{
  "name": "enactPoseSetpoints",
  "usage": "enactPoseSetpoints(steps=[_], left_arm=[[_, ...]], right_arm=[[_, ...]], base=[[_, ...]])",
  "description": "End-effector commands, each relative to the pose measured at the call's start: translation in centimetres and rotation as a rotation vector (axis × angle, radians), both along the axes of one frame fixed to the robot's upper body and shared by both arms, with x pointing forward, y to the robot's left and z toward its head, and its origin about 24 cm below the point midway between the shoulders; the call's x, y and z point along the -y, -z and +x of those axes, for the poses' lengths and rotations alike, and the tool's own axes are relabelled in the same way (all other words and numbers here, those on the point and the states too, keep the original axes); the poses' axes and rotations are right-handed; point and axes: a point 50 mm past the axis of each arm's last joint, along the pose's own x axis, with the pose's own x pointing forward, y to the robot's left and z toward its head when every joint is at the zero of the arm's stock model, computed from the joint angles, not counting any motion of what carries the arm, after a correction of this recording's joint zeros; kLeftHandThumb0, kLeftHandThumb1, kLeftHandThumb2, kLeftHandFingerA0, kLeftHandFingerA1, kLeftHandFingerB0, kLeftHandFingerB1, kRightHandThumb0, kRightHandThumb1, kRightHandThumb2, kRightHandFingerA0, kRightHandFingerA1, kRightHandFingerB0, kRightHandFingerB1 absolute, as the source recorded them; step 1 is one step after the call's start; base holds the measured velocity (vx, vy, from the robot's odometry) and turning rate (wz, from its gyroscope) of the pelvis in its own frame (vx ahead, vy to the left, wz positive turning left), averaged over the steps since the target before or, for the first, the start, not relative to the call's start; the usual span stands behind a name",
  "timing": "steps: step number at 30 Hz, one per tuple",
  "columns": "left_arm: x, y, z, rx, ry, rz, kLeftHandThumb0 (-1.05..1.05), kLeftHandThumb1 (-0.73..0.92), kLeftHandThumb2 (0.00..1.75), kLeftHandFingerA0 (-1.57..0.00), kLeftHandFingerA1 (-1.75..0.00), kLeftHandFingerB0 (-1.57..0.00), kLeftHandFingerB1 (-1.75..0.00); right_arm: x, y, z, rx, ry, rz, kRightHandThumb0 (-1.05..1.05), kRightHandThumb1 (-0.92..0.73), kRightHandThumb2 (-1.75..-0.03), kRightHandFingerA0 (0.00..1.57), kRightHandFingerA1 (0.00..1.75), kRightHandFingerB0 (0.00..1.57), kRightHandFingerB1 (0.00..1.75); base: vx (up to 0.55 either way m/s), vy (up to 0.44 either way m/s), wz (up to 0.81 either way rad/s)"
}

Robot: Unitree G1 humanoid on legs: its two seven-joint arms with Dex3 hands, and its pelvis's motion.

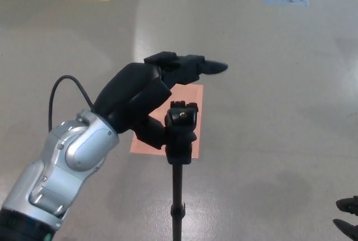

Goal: The robot uses its left hand to grab the top of a phone stand kept on the floor and rotates it anti-clockwise

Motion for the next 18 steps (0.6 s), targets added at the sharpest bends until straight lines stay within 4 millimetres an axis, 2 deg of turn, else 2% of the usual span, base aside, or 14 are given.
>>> enactPoseSetpoints(steps=[1, 2, 8, 9, 10, 11, 14, 18], left_arm=[[0.2, -0.98, -0.15, 0.147, 0.03, -0.167, -0.22, 0.54, 0.57, -0.89, -0.47, -0.83, -0.47], [0.25, -0.92, -0.18, 0.143, 0.027, -0.179, -0.22, 0.55, 0.57, -0.91, -0.49, -0.82, -0.47], [0.3, -0.88, -0.24, 0.118, 0.035, -0.204, -0.2, 0.57, 0.57, -0.88, -0.49, -0.8, -0.46], [0.28, -0.91, -0.21, 0.113, 0.041, -0.207, -0.2, 0.58, 0.58, -0.91, -0.5, -0.79, -0.46], [0.26, -0.92, -0.17, 0.107, 0.046, -0.208, -0.2, 0.58, 0.58, -0.91, -0.5, -0.79, -0.46], [0.25, -0.91, -0.16, 0.097, 0.047, -0.208, -0.18, 0.6, 0.58, -0.97, -0.52, -0.79, -0.46], [0.2, -0.67, -0.07, 0.045, 0.055, -0.21, -0.08, 0.69, 0.62, -1.0, -0.59, -0.8, -0.48], [0.14, -0.41, 0.05, 0.02, 0.063, -0.222, -0.07, 0.69, 0.61, -0.96, -0.6, -0.86, -0.51]], right_arm=[[0.77, -0.55, 0.2, -0.004, 0.021, -0.017, -0.65, -0.82, -0.65, 0.11, 0.27, 0.11, 0.21], [0.77, -0.59, 0.23, -0.005, 0.015, -0.024, -0.7, -0.64, -0.96, 0.0, 0.38, 0.11, 0.32], [0.76, -0.71, 0.36, 0.001, 0.01, -0.027, -0.72, -0.64, -0.96, 0.0, 0.38, 0.11, 0.32], [0.75, -0.73, 0.38, 0.001, 0.014, -0.023, -0.64, -0.84, -0.66, 0.1, 0.26, 0.11, 0.22], [0.75, -0.73, 0.4, 0.001, 0.017, -0.02, -0.64, -0.84, -0.66, 0.1, 0.26, 0.11, 0.22], [0.75, -0.74, 0.4, 0.001, 0.016, -0.02, -0.69, -0.65, -0.95, 0.0, 0.37, 0.11, 0.33], [0.74, -0.76, 0.39, 0.004, 0.007, -0.022, -0.71, -0.65, -0.95, 0.01, 0.39, 0.1, 0.34], [0.72, -0.8, 0.43, 0.004, 0.001, -0.025, -0.71, -0.66, -0.96, 0.0, 0.39, 0.09, 0.34]], base=[[0.0, 0.0, 0.0], [0.0, 0.0, 0.0], [0.0, 0.0, 0.0], [0.0, 0.0, 0.0], [0.0, 0.0, 0.0], [0.0, 0.0, 0.0], [0.0, 0.0, 0.0], [0.0, 0.0, 0.0]])
